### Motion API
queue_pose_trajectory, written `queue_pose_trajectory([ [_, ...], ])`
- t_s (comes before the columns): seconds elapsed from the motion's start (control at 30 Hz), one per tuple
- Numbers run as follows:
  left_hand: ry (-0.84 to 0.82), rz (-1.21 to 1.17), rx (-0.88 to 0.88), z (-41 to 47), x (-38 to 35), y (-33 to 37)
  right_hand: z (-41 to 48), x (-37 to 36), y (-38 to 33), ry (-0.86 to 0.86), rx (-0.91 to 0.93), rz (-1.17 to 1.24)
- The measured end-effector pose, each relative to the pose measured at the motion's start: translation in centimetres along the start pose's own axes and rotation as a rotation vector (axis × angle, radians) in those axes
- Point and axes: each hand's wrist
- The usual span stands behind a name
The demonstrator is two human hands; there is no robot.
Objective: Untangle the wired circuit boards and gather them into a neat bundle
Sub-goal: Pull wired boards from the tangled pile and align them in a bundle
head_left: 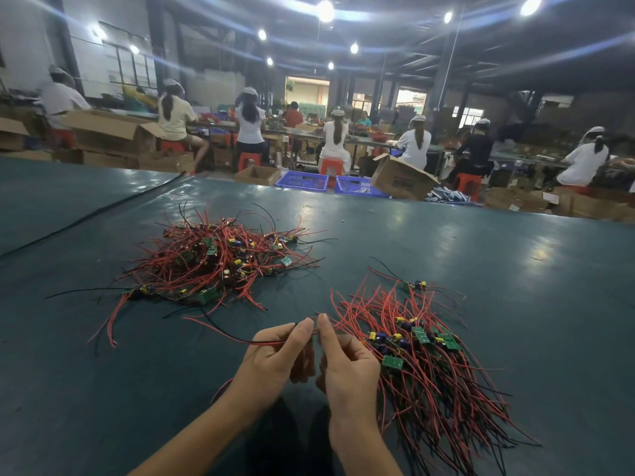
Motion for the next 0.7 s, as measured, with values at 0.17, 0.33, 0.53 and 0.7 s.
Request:
queue_pose_trajectory([
  [0.17,0.006,-0.035,0.037,0.16,0.02,0.06,-0.47,-0.73,0.07,-0.149,0.054,-0.095],
  [0.33,0.01,-0.065,0.065,0.25,0.2,-0.09,-0.69,-0.75,0.24,-0.091,0.203,-0.145],
  [0.53,-0.004,-0.005,0.014,0.28,0.1,-0.15,-0.36,-0.3,0.15,-0.017,0.233,-0.225],
  [0.7,0.002,-0.001,0.005,0.17,-0.11,-0.19,0.11,-0.2,-0.3,0.028,0.054,-0.085],
])
Point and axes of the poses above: each hand's wrist, its own z-axis towards the middle knuckle, its own x-axis out of the back of the hand, y = z × x, and after that the axes turned 1 degree about x, right-handed
